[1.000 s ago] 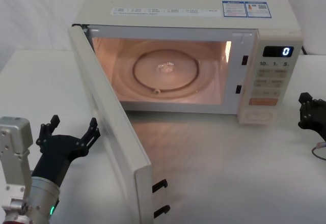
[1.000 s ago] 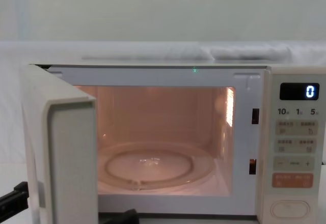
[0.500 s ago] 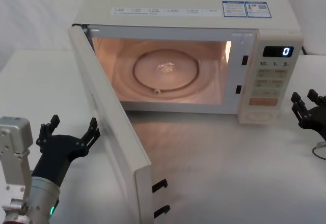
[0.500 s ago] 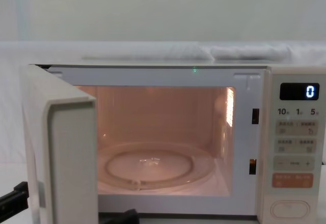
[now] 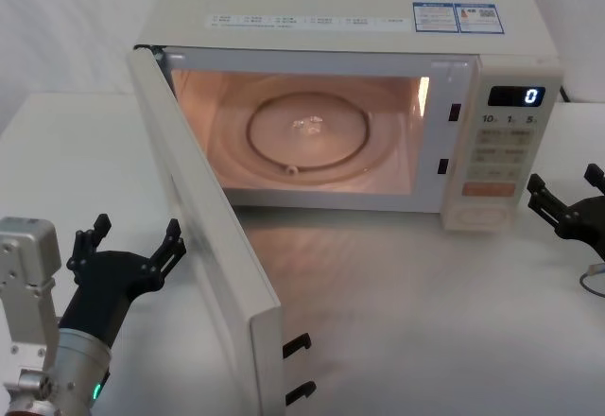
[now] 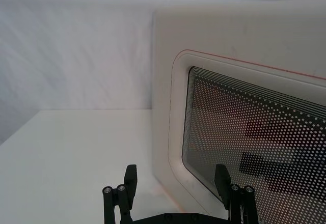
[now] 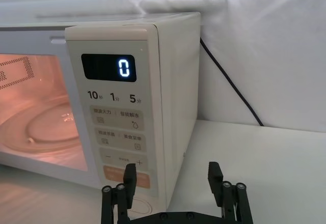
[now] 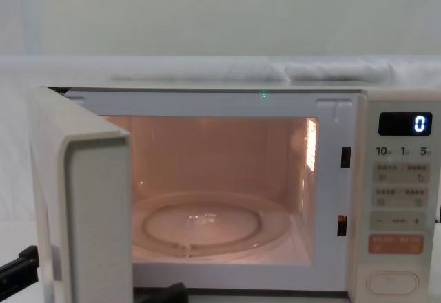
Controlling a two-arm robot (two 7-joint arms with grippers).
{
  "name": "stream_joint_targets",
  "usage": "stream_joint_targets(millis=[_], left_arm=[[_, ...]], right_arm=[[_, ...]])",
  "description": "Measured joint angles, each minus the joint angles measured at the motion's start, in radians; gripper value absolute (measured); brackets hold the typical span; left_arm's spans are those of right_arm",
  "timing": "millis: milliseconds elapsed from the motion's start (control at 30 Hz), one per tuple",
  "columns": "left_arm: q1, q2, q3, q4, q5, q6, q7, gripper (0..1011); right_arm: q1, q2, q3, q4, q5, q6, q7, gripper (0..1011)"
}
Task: Press the button to open the microwave door with one hand; close the microwave door with the other hand.
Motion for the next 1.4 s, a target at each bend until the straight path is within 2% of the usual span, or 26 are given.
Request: stream_joint_targets(millis=[167,1400], left_arm=[[0.000,0.000,0.000,0.000,0.000,0.000,0.000,1001],[0.000,0.000,0.000,0.000,0.000,0.000,0.000,1001]], right_arm=[[0.000,0.000,0.000,0.000,0.000,0.000,0.000,1000],[0.000,0.000,0.000,0.000,0.000,0.000,0.000,1002]])
